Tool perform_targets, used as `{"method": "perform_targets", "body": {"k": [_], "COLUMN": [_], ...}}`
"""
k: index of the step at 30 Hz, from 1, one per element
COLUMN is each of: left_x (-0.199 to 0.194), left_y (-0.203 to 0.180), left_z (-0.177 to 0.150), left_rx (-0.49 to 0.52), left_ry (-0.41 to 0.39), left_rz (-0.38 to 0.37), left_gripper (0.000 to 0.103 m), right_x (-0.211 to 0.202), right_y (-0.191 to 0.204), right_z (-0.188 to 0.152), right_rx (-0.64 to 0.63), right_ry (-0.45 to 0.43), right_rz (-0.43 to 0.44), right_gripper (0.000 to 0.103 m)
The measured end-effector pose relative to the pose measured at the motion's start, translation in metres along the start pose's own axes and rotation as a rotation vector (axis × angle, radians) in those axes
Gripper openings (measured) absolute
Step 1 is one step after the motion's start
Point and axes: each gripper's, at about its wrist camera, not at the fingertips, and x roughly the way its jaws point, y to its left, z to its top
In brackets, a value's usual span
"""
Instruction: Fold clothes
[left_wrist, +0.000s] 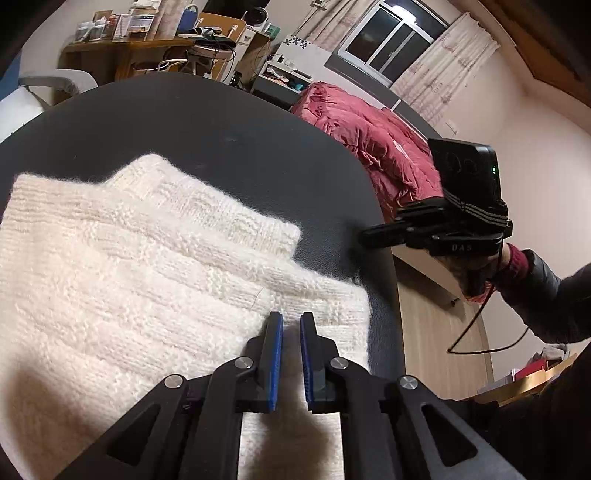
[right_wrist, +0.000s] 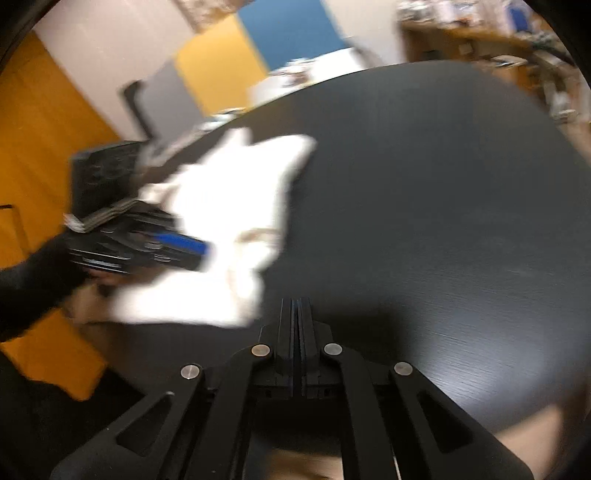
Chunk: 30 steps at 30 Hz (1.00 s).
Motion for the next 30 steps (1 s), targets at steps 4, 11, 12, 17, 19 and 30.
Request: {"method": "perform_targets", "body": {"k": [4,11,12,17,19,30], "left_x": [-0.01,-0.075,-0.085,-0.126,-0.129,-0.055], "left_y": [0.002,0.057,0.068,0.127,0.146,0.165], "left_z": [0.002,0.018,0.022,0.045,0.05,0.075], "left_rx": [-0.016,-0.127,-0.142,-0.2,-0.218,-0.172], "left_ry": [-0.001,-0.077,-0.086,-0.115,-0.113,0.052], "left_rz": [-0.003,0.138,0.175,0.251,0.239,0.047], "left_gripper": [0.015,0.021,0.021,0.023,0.024,0.029], "right_x": [-0.015,0.008,0.012,0.034,0.041,0.053], "right_y": [-0.006,0.031,0.037,0.066,0.068,0.05], "right_z": [-0.002,0.021,0.027,0.051,0.057,0.047], "right_rx": [0.056,-0.037,-0.058,-0.195,-0.215,-0.208], "right_ry": [-0.044,-0.025,-0.024,0.031,0.053,0.132], "right_rz": [0.065,0.32,0.331,0.362,0.364,0.412], "right_gripper": [0.007,0.069,0.069,0.069,0.069,0.069]}}
